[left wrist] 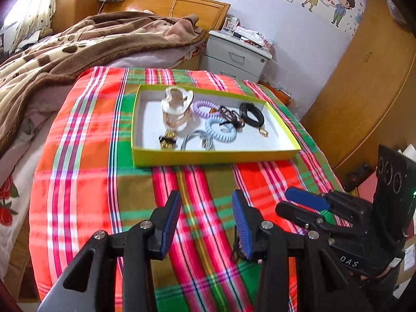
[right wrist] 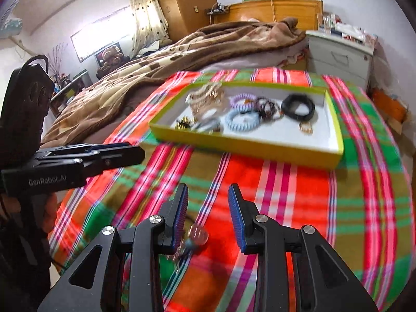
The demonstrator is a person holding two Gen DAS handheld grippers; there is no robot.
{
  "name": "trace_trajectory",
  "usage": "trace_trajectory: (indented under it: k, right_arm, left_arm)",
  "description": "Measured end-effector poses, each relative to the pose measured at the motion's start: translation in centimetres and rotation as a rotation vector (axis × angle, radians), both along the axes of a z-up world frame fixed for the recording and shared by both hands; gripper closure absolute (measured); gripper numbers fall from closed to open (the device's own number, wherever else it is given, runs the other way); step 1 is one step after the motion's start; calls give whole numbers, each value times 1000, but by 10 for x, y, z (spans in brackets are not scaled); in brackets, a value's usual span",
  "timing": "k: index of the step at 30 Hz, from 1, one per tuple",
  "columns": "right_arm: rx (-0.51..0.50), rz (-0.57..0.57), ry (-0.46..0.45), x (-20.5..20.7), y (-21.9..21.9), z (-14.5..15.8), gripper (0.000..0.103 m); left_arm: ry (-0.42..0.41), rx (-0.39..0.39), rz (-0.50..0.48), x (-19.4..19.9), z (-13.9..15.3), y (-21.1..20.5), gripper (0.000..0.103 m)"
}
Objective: Organize jewelry
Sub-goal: 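Grasp the black cord with the teal bead using the right tool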
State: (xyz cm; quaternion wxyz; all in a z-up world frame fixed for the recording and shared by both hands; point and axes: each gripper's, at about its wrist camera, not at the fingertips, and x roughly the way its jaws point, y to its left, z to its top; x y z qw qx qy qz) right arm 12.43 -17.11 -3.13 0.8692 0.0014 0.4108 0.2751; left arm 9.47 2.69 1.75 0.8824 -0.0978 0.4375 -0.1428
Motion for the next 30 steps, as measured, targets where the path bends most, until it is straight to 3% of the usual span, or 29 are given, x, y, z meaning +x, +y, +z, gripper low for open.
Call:
trace_trajectory:
  k: [10, 20, 21, 23, 30]
  right_arm:
    - [20, -21, 71, -7, 6, -21, 70]
    - [2, -41, 74, -15, 4, -27, 70]
    - [-6, -41, 72, -16, 5, -27, 71]
    - [-52, -50, 58, -19, 9, -26, 86]
    - [2, -60, 28, -22, 1, -17, 87]
  left_arm:
    - [20, -17, 13, -19, -10, 12, 60]
    - [43, -22, -10, -27, -20, 10, 60]
    - [46, -23, -9, -27, -21, 11, 60]
    - [47, -25, -7, -29, -21, 11, 60]
    - [50, -17, -2, -29, -20, 10, 60]
